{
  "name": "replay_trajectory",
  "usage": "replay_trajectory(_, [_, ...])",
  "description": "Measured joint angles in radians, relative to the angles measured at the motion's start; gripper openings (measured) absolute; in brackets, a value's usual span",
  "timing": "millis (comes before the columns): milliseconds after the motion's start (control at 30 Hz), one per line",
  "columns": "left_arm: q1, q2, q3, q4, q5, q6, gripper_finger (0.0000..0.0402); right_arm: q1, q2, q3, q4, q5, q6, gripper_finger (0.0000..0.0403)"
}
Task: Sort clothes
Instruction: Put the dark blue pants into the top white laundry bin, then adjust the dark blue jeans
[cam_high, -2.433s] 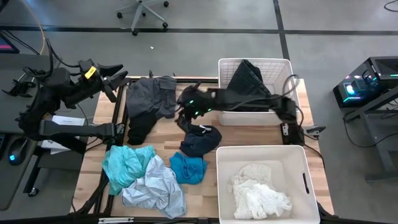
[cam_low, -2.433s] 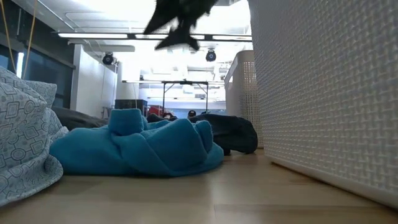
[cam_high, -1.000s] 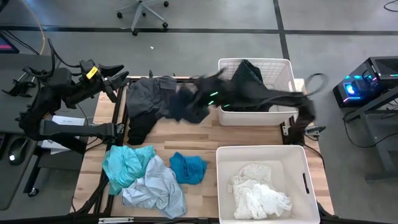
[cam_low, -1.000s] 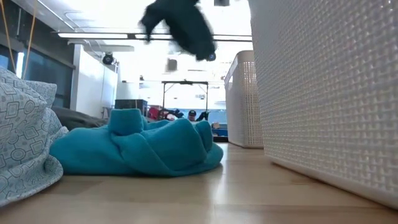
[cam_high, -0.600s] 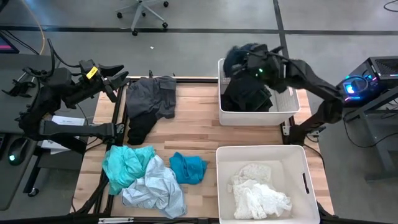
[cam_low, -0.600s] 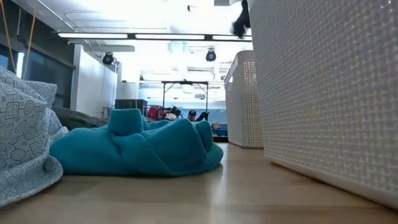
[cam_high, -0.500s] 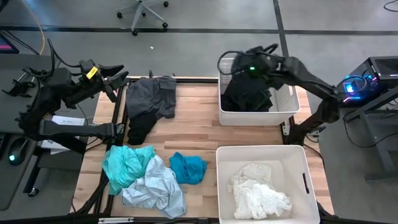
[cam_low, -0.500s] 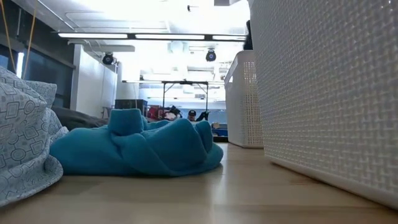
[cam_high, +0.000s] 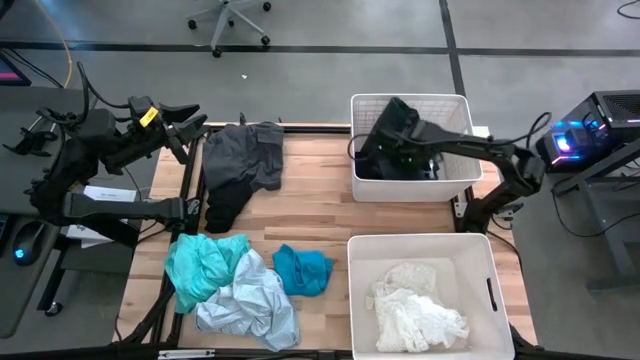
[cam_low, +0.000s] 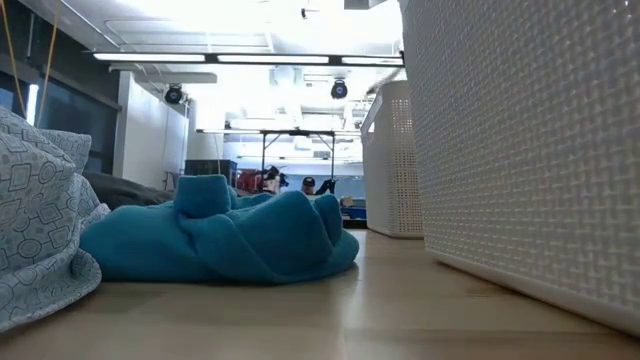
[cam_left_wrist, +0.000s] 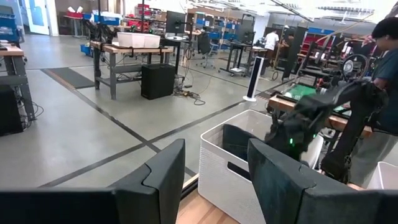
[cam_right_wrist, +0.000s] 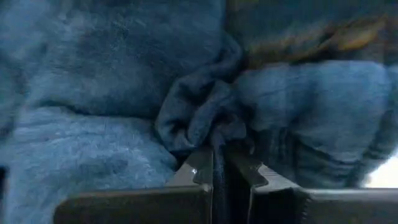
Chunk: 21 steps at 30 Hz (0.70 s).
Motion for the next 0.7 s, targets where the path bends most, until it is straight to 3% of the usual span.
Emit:
replay_trajectory(200, [0.0, 0.0, 0.0, 0.0, 0.0, 0.0, 0.0161, 0.0, 0.0, -0.09, -0.016, -0.075, 0.033, 0.0014])
replay_trajectory(400, [0.0, 0.0, 0.0, 0.0, 0.0, 0.0, 0.0161, 0.001, -0.02, 0.043, -0.146, -0.095, -0.029, 0.0078])
replay_trajectory(567, [0.0, 0.0, 0.0, 0.0, 0.0, 0.001, 0.0161, -0.004, -0.035, 0.201, -0.176, -0.013, -0.022, 0.0145])
replay_trajectory(700, [0.0, 0.0, 0.0, -0.001, 0.0, 0.001, 0.0161, -0.004, -0.035, 0.291, -0.152, 0.142, -0.011, 0.0186])
